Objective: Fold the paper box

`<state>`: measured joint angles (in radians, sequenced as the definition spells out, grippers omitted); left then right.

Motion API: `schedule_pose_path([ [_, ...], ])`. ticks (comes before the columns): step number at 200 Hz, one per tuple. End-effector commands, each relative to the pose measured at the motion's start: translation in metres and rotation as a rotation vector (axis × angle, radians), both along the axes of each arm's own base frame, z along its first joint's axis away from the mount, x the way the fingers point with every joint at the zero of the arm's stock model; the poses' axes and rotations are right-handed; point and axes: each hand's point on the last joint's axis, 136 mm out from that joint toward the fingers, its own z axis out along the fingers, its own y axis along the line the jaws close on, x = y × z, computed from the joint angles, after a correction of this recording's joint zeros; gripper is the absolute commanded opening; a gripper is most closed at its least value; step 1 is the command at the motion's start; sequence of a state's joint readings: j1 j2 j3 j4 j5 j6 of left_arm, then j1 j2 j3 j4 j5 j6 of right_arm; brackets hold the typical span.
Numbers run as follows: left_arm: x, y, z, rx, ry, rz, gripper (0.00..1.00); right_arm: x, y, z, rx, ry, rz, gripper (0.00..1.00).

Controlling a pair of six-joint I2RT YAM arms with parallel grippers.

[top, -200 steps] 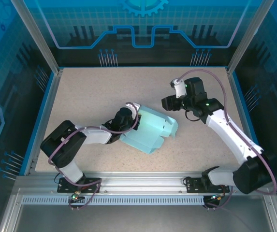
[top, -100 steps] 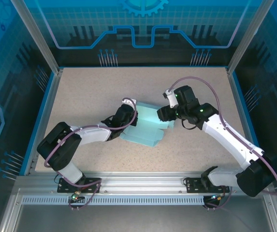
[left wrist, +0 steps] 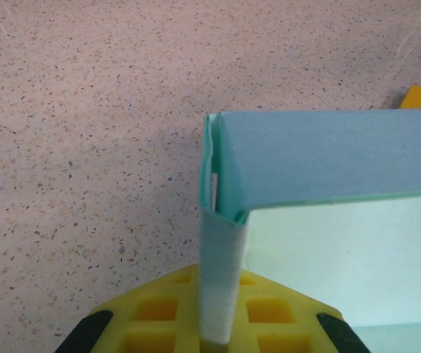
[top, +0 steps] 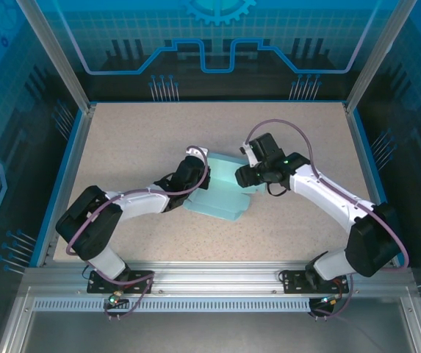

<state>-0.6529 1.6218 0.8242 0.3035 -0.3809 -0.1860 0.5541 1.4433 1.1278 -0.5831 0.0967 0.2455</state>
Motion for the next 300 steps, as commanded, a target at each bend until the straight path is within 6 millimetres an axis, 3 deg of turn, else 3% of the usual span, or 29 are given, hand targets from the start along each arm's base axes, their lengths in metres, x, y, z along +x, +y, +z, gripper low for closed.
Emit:
schedule_pose_path([
  [1, 0.007, -0.005, 0.029, -0.055, -0.052, 0.022, 0.06, 0.004, 0.015, 0.003, 0.07, 0.0, -0.022, 0.56],
  [83, 0.004, -0.004, 0.027, -0.06, -0.047, 0.018, 0.06, 0.031, 0.061, 0.016, 0.325, -0.07, 0.014, 0.52],
  [110, 0.005, -0.002, 0.028, -0.054, -0.05, 0.03, 0.06, 0.025, 0.042, 0.008, 0.246, -0.055, -0.031, 0.52],
  [174, 0.011, 0.003, 0.03, -0.032, -0.072, 0.062, 0.06, -0.012, -0.002, -0.007, 0.16, 0.011, -0.136, 0.56],
  [231, 0.012, 0.003, 0.036, -0.042, -0.089, 0.064, 0.06, -0.026, -0.013, -0.027, 0.152, 0.086, -0.19, 0.59],
  [300, 0.013, 0.001, 0.039, -0.048, -0.098, 0.059, 0.06, -0.025, -0.019, -0.047, 0.153, 0.137, -0.253, 0.61],
])
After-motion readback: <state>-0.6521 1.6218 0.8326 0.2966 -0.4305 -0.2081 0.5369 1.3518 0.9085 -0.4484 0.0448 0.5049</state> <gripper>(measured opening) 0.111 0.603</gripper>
